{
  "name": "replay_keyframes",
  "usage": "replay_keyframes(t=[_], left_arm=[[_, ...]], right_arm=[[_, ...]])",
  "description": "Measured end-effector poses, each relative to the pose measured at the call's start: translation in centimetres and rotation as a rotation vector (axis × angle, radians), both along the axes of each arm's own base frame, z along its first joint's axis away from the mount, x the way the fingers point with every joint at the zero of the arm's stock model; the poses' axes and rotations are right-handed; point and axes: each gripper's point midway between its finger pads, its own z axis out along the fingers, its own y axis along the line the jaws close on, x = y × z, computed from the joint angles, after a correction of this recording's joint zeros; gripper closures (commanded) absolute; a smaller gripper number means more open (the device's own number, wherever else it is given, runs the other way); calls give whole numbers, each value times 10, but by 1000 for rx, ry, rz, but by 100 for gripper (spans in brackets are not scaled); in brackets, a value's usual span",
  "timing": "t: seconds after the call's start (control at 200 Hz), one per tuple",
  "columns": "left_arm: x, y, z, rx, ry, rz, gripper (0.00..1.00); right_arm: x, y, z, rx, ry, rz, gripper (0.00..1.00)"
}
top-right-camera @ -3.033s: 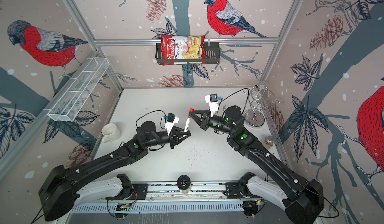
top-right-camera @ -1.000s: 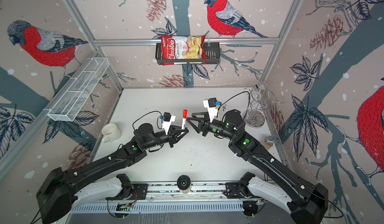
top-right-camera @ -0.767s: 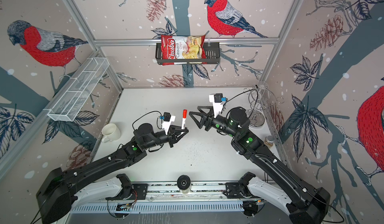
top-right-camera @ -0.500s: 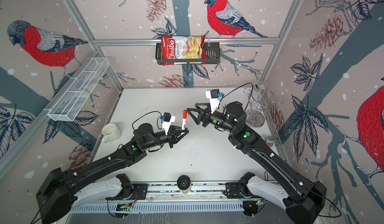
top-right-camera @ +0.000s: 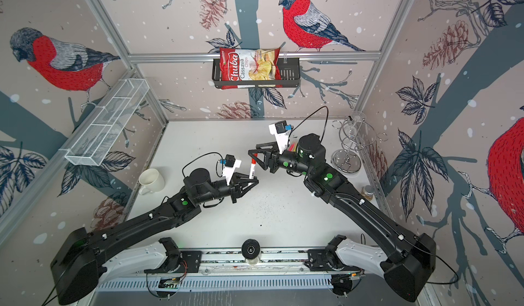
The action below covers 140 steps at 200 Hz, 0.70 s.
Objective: Insert pens into pen caps
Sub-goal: Put on the pen cap to the pen.
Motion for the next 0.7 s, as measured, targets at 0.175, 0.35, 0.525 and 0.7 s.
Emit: replay_keyframes(t=[0.175, 0.35, 0.525, 0.7], left_arm=[[-2, -1, 0, -2, 1, -14, 100], [-3, -1, 0, -2, 1, -20, 100], [-4, -1, 1, -3, 0, -24, 100], [-5, -1, 1, -4, -1, -28, 100]], right_arm=[[-1, 5, -2, -13, -2, 15, 62], [-3, 6, -4, -19, 0, 21, 70], [-3, 7, -6, -26, 2, 21, 80], [-3, 7, -7, -30, 3, 19, 87]])
